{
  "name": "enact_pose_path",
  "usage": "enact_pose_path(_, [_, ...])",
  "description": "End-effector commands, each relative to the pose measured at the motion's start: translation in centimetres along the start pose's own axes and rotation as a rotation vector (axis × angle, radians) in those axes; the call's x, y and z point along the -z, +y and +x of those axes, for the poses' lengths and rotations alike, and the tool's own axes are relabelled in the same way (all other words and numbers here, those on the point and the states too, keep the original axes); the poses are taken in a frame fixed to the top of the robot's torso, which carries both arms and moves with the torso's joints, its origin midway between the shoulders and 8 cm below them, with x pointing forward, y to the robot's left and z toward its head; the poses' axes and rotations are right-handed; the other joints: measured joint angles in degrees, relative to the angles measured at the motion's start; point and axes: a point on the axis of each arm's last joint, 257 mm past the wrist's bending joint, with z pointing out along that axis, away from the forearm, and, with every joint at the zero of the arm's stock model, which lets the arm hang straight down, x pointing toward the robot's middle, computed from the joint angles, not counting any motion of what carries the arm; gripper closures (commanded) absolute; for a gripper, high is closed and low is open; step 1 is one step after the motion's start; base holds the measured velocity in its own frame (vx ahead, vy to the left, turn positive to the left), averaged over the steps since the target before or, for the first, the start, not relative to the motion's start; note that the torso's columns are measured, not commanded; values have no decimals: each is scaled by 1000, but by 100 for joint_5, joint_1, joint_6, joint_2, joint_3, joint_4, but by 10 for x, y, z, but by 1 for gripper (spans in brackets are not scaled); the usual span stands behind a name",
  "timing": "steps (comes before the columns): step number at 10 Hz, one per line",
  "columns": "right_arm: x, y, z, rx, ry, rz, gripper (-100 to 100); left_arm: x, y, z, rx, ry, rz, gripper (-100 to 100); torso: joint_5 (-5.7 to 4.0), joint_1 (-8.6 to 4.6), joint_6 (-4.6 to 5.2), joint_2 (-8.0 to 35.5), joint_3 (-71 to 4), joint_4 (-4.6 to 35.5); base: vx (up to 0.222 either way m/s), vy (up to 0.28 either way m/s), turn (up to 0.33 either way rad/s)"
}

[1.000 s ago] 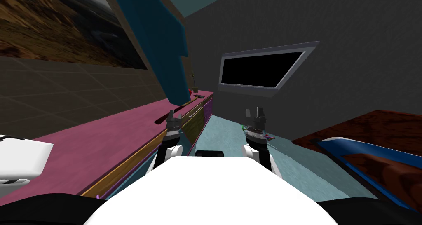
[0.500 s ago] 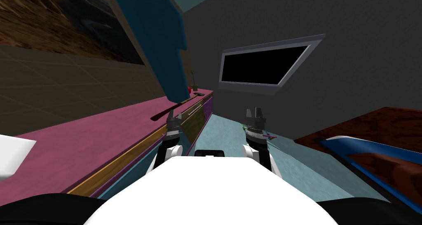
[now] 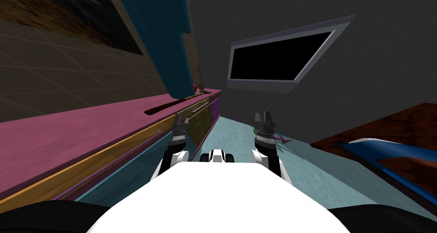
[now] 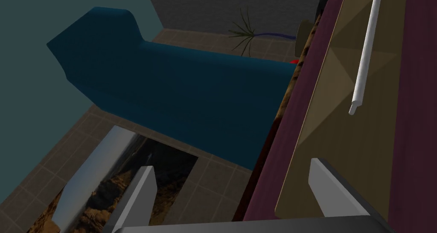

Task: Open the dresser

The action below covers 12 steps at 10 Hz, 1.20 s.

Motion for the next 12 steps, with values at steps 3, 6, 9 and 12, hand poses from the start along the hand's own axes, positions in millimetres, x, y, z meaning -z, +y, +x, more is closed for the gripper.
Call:
enact_pose_path(3, [0, 0, 0, 0, 0, 0, 0, 2, 31, -2, -96, 81, -54, -100, -2, -8, 1, 59, -150, 74, 102, -49, 78])
enact_pose_path(6, [0, 0, 0, 0, 0, 0, 0, 4, 60, -11, -165, 107, -98, -100, -3, -9, 1, 77, -142, 80, 149, -86, 124])
enact_pose_path(9, [0, 0, 0, 0, 0, 0, 0, 8, 84, -21, -211, 113, -136, -100, -1, -3, 1, 70, -145, 79, 162, -103, 101])
enact_pose_path(12, [0, 0, 0, 0, 0, 0, 0, 11, 108, -31, -255, 114, -173, -100, 1, 5, 0, 85, -135, 84, 105, -78, 107])
